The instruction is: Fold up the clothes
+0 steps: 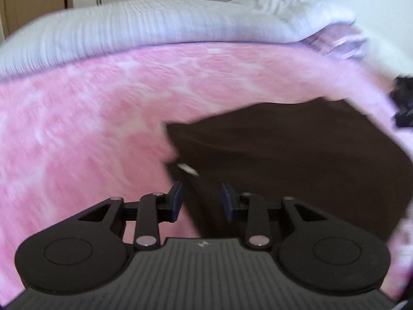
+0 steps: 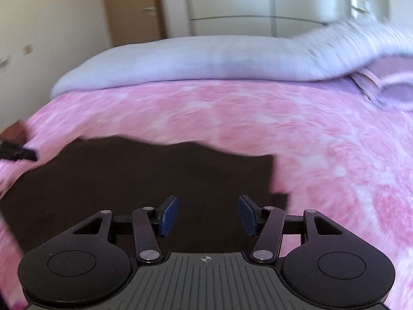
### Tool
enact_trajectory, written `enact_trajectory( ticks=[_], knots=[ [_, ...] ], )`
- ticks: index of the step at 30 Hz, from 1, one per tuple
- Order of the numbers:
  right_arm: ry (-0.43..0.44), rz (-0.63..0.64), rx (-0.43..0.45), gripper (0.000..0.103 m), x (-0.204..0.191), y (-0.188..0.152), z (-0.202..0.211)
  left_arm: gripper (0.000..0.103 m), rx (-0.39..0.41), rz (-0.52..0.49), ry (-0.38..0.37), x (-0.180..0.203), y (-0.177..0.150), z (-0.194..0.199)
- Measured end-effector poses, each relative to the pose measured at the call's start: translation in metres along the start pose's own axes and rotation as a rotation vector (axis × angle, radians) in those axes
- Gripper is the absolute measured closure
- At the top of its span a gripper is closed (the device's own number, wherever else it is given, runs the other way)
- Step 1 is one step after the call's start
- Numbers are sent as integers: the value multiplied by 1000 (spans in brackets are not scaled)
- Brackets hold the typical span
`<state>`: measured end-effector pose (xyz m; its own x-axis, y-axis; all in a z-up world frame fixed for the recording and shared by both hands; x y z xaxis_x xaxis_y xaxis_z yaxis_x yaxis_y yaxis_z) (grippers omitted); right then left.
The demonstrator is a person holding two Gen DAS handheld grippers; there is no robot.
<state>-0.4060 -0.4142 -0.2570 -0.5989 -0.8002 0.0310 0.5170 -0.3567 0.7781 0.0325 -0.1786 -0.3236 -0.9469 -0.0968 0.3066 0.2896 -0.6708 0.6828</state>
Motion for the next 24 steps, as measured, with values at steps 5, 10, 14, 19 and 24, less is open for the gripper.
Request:
enact_trajectory(
  ticks=[5,10,14,19,24],
  knots=[
    [103,-16,11,47,-53,-65,24,82,-23,20,-12,28,-43,-3],
    [-12,-74,-84,47,-35,-110,25,88,-27,-2,35,28,-53,-3],
    [-138,-158,-81,47,-2,-116,48,84,-25,-30,94,28,-59,17],
    [-231,221,-9,46,-42,-135,83,70,-55,-430,267,80,-90,51],
    [-321,649,54,46,-91,-162,68,53,-111,-881,230,139,-141,50]
  ],
)
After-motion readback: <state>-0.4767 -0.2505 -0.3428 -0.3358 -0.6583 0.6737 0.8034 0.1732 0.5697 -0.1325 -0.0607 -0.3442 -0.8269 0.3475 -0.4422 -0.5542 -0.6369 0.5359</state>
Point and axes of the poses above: each gripper's, at about its wrist camera, not at the fingertips, and z roughly against the way its jaws point, x to its right, y to its top, the point moved 2 cm from there along -z, roughly the way its jaws point, and after that the axes turned 15 degrees about -y, right-handed, at the moved point
